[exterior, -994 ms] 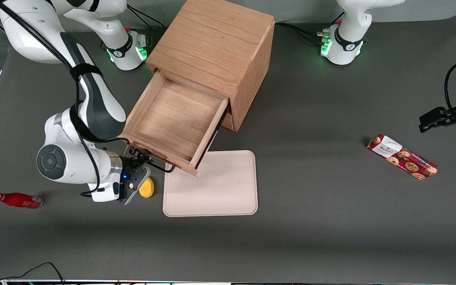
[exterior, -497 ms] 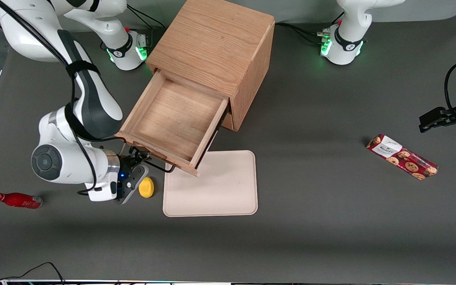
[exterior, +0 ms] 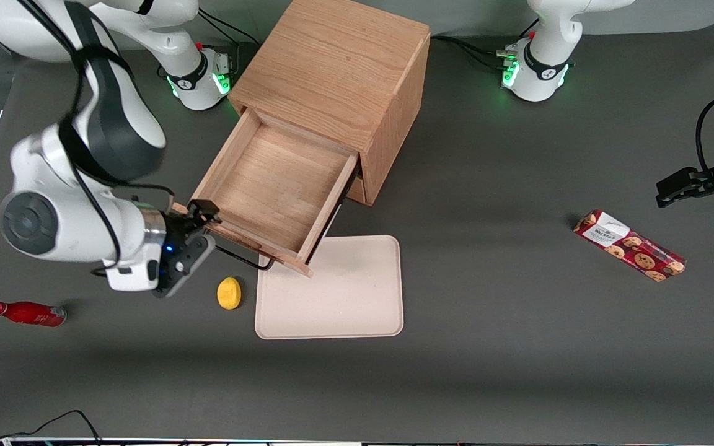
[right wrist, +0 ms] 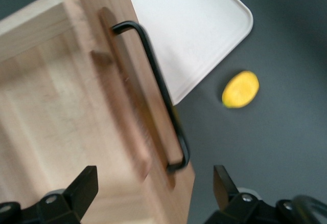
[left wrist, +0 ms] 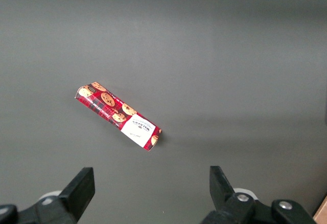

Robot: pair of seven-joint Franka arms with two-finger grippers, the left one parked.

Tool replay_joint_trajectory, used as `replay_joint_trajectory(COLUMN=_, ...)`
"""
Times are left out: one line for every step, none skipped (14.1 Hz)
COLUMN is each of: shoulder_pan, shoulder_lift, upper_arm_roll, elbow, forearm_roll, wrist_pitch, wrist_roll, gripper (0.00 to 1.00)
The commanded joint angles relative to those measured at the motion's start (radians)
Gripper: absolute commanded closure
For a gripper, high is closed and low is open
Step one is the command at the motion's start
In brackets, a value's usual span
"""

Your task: Open upper drawer

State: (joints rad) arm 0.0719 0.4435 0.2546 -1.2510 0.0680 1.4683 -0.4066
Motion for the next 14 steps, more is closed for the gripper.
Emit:
replay_joint_trajectory(shoulder_pan=-0.006, shoulder_lift=-0.164, upper_arm_roll=-0.008, elbow=-0.027, forearm_roll=-0.02, wrist_pitch=-0.11, wrist_roll=0.18, gripper=0.0)
replay_joint_trajectory(shoulder_pan=-0.011, shoulder_lift=-0.217, upper_arm_roll=-0.008, elbow=-0.037, forearm_roll=-0.025, wrist_pitch=-0.146, wrist_roll=0.239, gripper=0.0)
replay_joint_trajectory(shoulder_pan=-0.009, shoulder_lift=-0.286, upper_arm_roll=-0.02, elbow=-0.071, forearm_roll=-0.03, wrist_pitch=-0.176, wrist_roll=0.297, gripper=0.0)
replay_joint_trajectory(shoulder_pan=-0.009, shoulder_lift=-0.372, upper_arm_roll=-0.043, elbow=-0.144, forearm_roll=-0.03, wrist_pitch=-0.178, wrist_roll=0.361, gripper=0.0)
replay_joint_trajectory(shoulder_pan=-0.009, shoulder_lift=-0.459, upper_arm_roll=-0.063, elbow=-0.23, forearm_roll=-0.028, wrist_pitch=-0.174, wrist_roll=0.4, gripper=0.0)
replay_joint_trajectory(shoulder_pan=-0.009, shoulder_lift=-0.551, upper_arm_roll=-0.08, elbow=-0.323, forearm_roll=-0.027, wrist_pitch=-0.161, wrist_roll=0.41, gripper=0.0)
replay_joint_trajectory(shoulder_pan=-0.009, shoulder_lift=-0.633, upper_arm_roll=-0.096, elbow=-0.405, forearm_roll=-0.028, wrist_pitch=-0.133, wrist_roll=0.408, gripper=0.0)
replay_joint_trajectory(shoulder_pan=-0.008, shoulder_lift=-0.704, upper_arm_roll=-0.115, elbow=-0.471, forearm_roll=-0.028, wrist_pitch=-0.122, wrist_roll=0.408, gripper=0.0)
replay_joint_trajectory(shoulder_pan=-0.009, shoulder_lift=-0.757, upper_arm_roll=-0.121, elbow=-0.525, forearm_roll=-0.03, wrist_pitch=-0.112, wrist_roll=0.408, gripper=0.0)
replay_joint_trajectory(shoulder_pan=-0.015, shoulder_lift=-0.797, upper_arm_roll=-0.142, elbow=-0.565, forearm_roll=-0.03, wrist_pitch=-0.102, wrist_roll=0.408, gripper=0.0)
replay_joint_trajectory(shoulder_pan=-0.017, shoulder_lift=-0.842, upper_arm_roll=-0.162, elbow=-0.617, forearm_roll=-0.031, wrist_pitch=-0.086, wrist_roll=0.41, gripper=0.0)
replay_joint_trajectory(shoulder_pan=-0.018, shoulder_lift=-0.898, upper_arm_roll=-0.17, elbow=-0.684, forearm_roll=-0.031, wrist_pitch=-0.044, wrist_roll=0.41, gripper=0.0)
replay_joint_trajectory(shoulder_pan=-0.02, shoulder_lift=-0.945, upper_arm_roll=-0.181, elbow=-0.741, forearm_roll=-0.036, wrist_pitch=-0.019, wrist_roll=0.41, gripper=0.0)
replay_joint_trajectory(shoulder_pan=-0.018, shoulder_lift=-0.947, upper_arm_roll=-0.205, elbow=-0.748, forearm_roll=-0.057, wrist_pitch=-0.017, wrist_roll=0.405, gripper=0.0)
